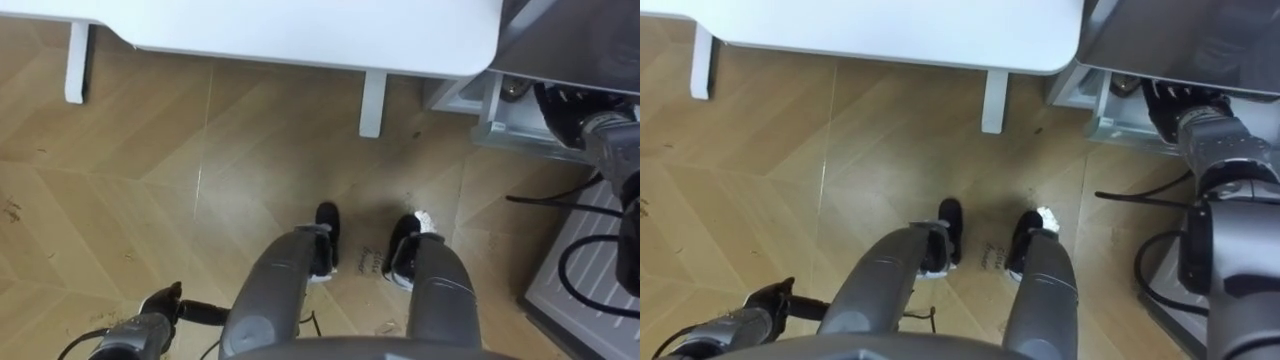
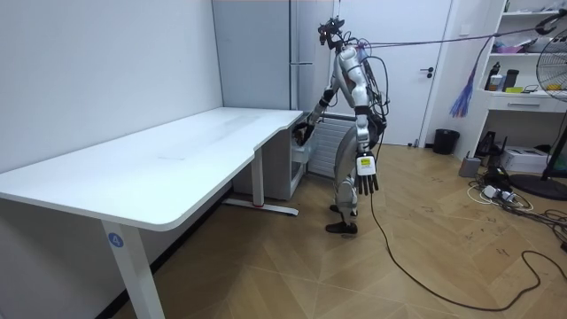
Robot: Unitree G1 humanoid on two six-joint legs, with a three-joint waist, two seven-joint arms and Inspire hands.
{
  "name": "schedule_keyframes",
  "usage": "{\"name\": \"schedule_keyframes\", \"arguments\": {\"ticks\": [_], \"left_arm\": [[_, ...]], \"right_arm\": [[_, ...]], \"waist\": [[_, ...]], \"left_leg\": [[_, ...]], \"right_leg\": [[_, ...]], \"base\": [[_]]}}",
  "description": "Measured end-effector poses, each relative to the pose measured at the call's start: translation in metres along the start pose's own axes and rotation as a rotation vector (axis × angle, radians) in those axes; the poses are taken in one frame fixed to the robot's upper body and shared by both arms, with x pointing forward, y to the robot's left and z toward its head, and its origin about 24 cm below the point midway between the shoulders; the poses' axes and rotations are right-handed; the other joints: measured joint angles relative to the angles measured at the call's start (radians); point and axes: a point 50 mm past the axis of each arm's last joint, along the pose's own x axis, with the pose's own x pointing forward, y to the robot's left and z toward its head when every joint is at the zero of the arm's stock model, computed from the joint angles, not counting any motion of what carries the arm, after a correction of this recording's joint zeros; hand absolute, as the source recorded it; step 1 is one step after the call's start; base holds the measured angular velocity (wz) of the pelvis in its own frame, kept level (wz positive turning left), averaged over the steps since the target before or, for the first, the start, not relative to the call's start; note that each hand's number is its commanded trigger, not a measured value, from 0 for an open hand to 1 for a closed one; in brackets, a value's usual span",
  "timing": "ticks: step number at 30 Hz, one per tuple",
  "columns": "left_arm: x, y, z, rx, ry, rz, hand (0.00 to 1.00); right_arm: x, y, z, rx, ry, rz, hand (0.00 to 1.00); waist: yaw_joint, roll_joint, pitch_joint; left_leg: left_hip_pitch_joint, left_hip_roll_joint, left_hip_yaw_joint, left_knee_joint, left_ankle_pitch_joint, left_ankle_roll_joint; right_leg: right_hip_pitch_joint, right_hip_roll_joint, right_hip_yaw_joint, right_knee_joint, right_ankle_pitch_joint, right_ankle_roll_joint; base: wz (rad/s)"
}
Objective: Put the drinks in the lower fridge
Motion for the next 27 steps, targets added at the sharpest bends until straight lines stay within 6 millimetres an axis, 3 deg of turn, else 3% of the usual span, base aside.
{"name": "schedule_keyframes", "arguments": {"ticks": [14,27], "left_arm": [[0.000,0.000,0.001,0.004,-0.004,0.000,0.00],[0.000,0.000,0.001,0.000,-0.007,-0.001,0.00]], "right_arm": [[-0.002,0.009,0.014,0.012,-0.039,-0.003,0.00],[-0.004,0.019,0.024,-0.056,-0.081,0.062,0.00]], "waist": [[0.008,0.018,-0.0011],[0.001,0.018,-0.0011]], "left_leg": [[-0.022,0.005,0.002,0.025,-0.002,0.004],[0.005,0.010,0.021,0.026,-0.003,0.005]], "right_leg": [[-0.017,0.007,0.003,0.016,0.001,0.001],[-0.001,0.000,0.012,0.031,-0.002,-0.001]], "base": [[0.00],[-0.02]]}}
